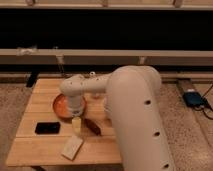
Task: Push the ceramic bowl across the table
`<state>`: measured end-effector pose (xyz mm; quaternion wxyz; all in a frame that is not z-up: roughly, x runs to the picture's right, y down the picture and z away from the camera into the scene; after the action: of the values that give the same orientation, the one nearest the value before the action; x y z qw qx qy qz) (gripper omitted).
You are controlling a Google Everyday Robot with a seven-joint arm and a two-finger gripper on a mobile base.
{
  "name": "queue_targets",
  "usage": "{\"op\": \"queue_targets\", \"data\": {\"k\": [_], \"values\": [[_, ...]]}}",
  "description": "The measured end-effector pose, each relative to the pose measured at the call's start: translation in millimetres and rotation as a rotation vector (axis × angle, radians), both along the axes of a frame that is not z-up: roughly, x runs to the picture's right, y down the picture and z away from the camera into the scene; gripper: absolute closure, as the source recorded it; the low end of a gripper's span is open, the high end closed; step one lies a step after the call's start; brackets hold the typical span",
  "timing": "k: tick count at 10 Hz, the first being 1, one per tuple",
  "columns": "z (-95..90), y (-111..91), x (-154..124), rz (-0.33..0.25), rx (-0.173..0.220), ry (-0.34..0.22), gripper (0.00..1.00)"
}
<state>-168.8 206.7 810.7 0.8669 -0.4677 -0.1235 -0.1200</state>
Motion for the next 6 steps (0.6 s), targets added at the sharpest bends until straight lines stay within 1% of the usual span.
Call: {"op": "queue_targets", "data": {"k": [3, 6], "values": [[-25.3, 25, 16, 0.013, -0.022, -0.008, 0.20], [-46.1, 48, 35, 0.023, -0.040, -0.003, 0.20]]}}
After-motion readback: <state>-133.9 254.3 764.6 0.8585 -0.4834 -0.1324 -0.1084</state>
